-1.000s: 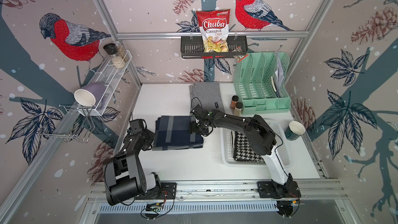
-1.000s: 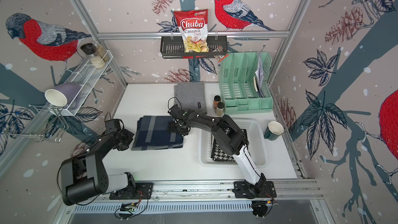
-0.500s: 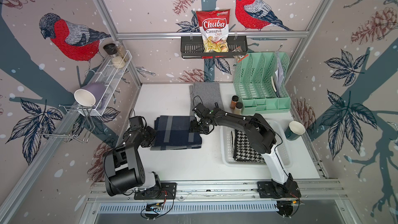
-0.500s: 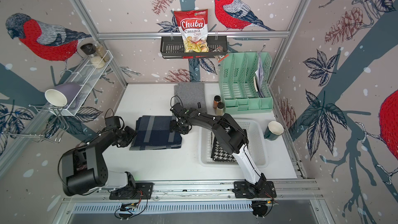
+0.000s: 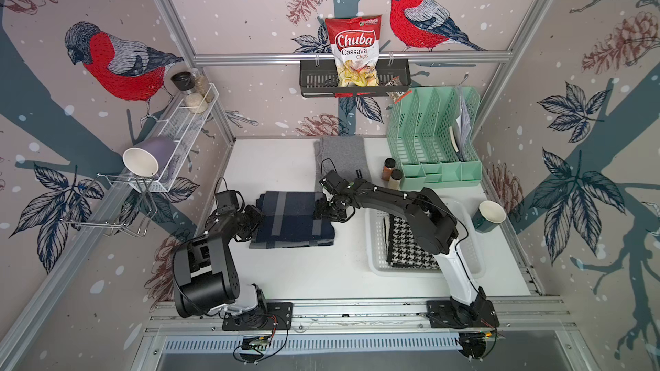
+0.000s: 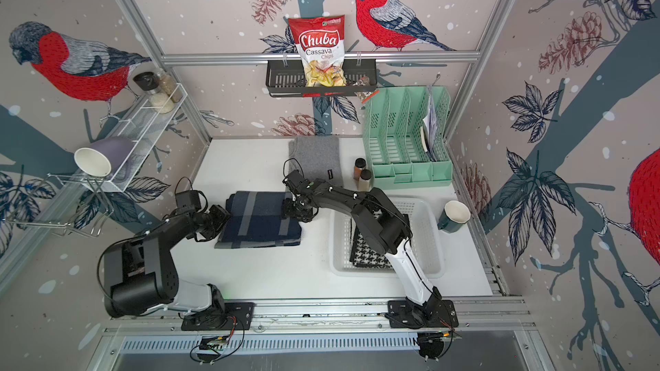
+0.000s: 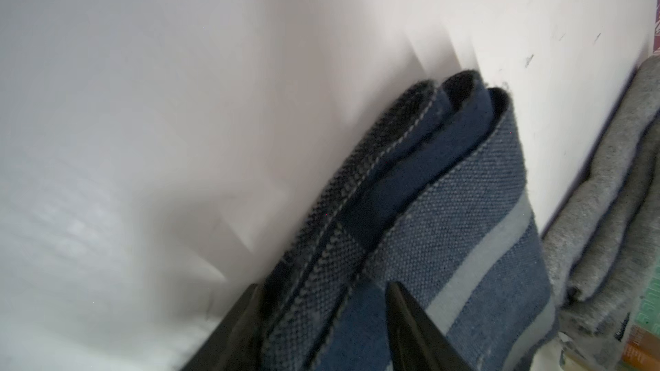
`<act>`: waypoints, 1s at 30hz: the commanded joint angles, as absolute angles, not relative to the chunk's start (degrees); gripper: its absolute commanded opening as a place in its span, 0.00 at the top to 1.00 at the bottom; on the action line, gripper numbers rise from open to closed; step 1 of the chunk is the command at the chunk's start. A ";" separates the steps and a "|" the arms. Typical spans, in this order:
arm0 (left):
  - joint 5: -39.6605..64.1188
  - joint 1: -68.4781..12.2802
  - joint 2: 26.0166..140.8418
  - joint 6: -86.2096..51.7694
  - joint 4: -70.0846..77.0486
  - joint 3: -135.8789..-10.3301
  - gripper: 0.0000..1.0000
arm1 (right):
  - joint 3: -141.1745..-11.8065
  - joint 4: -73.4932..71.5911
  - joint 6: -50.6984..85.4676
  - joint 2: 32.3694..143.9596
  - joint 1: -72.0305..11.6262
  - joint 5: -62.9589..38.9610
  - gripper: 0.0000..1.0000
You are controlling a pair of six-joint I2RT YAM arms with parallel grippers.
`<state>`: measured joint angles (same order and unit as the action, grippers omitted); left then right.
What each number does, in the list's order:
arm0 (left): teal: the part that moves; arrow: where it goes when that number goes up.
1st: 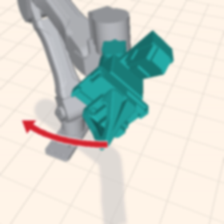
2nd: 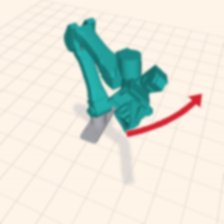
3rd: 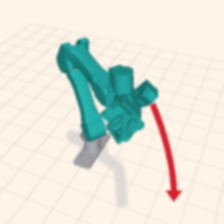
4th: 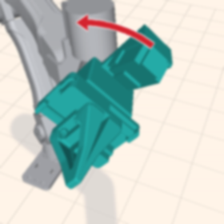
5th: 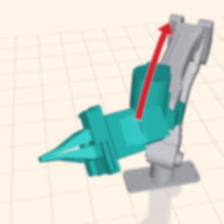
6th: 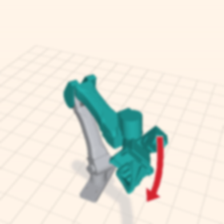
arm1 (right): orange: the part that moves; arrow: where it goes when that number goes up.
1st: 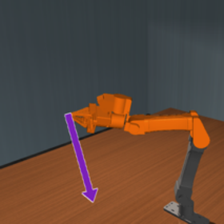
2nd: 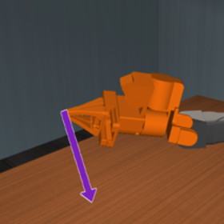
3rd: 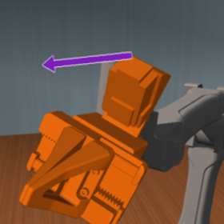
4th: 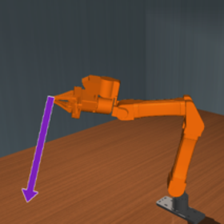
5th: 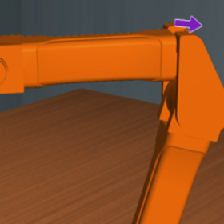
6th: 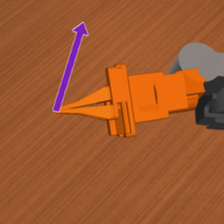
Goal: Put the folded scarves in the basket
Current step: Pick up the scarf at the center of the board.
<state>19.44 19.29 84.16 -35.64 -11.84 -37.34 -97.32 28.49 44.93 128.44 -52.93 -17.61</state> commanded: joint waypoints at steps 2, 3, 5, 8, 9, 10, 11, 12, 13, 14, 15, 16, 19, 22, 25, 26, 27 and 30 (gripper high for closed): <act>19.95 18.45 86.83 -35.47 -13.62 -36.26 0.44 | -96.86 31.03 44.89 129.82 -53.06 -16.00 0.30; 19.91 17.99 87.07 -35.57 -13.46 -36.34 0.46 | -96.83 30.99 44.91 129.82 -53.06 -16.04 0.31; 20.18 17.18 87.73 -35.69 -13.29 -36.33 0.53 | -96.81 30.90 45.08 129.81 -53.08 -16.17 0.33; 20.73 16.49 87.90 -36.36 -12.38 -35.56 0.67 | -96.34 30.24 45.59 129.67 -53.16 -16.45 0.39; 20.79 16.35 87.72 -36.53 -12.13 -35.24 0.71 | -96.32 29.98 45.75 129.73 -53.17 -16.59 0.41; 20.91 16.19 87.50 -36.69 -11.89 -34.99 0.73 | -96.16 29.85 45.92 129.81 -53.17 -16.61 0.43; 20.91 16.04 87.26 -36.74 -11.86 -34.83 0.76 | -96.00 29.64 46.05 129.77 -53.17 -16.62 0.45; 20.79 15.92 86.88 -36.85 -11.95 -34.65 0.78 | -95.89 29.46 46.36 129.67 -53.17 -16.57 0.50; 20.75 15.91 86.34 -36.99 -11.87 -34.34 0.81 | -95.87 29.18 46.56 129.72 -53.17 -16.53 0.56; 20.70 15.92 85.70 -37.03 -11.86 -34.12 0.84 | -95.82 29.10 46.71 129.63 -53.12 -16.51 0.62; 20.65 15.91 85.08 -37.15 -11.82 -33.85 0.87 | -95.88 29.08 46.89 129.64 -53.16 -16.26 0.68; 20.77 15.91 84.51 -37.12 -11.95 -33.65 0.92 | -96.02 28.93 47.09 129.64 -53.17 -16.11 0.75; 21.30 15.82 83.29 -37.05 -12.54 -33.62 1.00 | -96.39 28.77 47.71 129.23 -53.21 -15.36 0.92; 21.89 15.71 81.95 -37.19 -13.64 -33.83 1.00 | -96.98 28.94 47.99 128.55 -53.65 -14.31 1.00; 21.21 15.21 79.82 -37.93 -15.47 -34.43 1.00 | -98.08 29.91 47.89 127.80 -54.44 -13.04 1.00; 21.13 15.12 79.30 -38.04 -16.10 -34.59 1.00 | -98.26 30.15 47.98 127.63 -54.57 -12.88 1.00; 21.18 15.03 78.67 -38.26 -16.65 -34.79 1.00 | -98.31 30.30 48.12 127.34 -54.77 -12.77 1.00; 21.16 14.81 76.78 -38.87 -17.64 -34.78 1.00 | -98.34 30.93 48.68 126.42 -55.25 -12.10 1.00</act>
<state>20.82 15.22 78.26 -37.71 -14.37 -34.35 -97.84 29.45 47.35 127.63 -54.74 -13.72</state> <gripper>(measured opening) 0.105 0.106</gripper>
